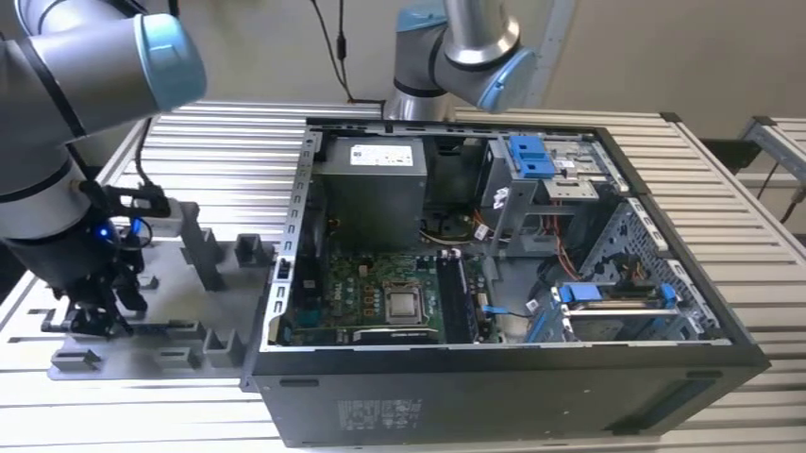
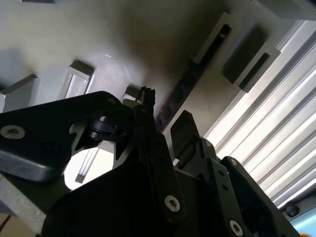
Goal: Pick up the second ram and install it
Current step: 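Pick up the second ram and move it above second insertion slot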
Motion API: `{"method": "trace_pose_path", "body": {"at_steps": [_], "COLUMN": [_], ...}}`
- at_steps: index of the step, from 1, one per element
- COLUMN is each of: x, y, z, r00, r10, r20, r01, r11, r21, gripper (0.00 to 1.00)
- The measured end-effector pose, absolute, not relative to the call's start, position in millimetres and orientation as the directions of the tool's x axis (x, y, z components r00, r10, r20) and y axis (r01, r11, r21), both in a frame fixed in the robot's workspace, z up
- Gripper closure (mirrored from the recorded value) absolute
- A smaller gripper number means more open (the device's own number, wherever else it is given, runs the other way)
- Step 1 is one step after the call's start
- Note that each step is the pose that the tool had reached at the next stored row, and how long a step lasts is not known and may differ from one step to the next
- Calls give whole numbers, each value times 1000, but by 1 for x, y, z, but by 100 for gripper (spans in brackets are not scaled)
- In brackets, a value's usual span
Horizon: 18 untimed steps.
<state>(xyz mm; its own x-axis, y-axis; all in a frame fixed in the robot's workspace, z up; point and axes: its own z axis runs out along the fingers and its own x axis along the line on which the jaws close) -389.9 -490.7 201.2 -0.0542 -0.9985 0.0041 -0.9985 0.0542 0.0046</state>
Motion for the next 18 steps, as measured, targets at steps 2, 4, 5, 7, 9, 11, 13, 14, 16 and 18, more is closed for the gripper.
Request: {"method": "trace_pose_path", "body": {"at_steps": [2,4,5,7,9,11,13,14,16,18], "x": [-390,-390,-390,-391,-392,-393,-393,-393,-393,-393], "y": [-491,-491,-492,-492,-493,-494,-494,-494,-495,-497], "z": [199,196,195,193,192,192,192,192,192,191], "r00": [-54,-54,-53,-52,-51,-49,-48,-49,-48,-45], "r10": [-999,-999,-999,-999,-999,-999,-999,-999,-999,-999], "r20": [5,6,6,6,6,6,6,5,5,5], "r01": [-999,-999,-999,-999,-999,-999,-999,-999,-999,-999], "r11": [54,54,53,52,51,49,48,48,48,45], "r21": [4,4,4,3,-2,-7,-9,-10,-12,-15], "gripper": [58,58,58,58,58,58,58,58,58,58]}}
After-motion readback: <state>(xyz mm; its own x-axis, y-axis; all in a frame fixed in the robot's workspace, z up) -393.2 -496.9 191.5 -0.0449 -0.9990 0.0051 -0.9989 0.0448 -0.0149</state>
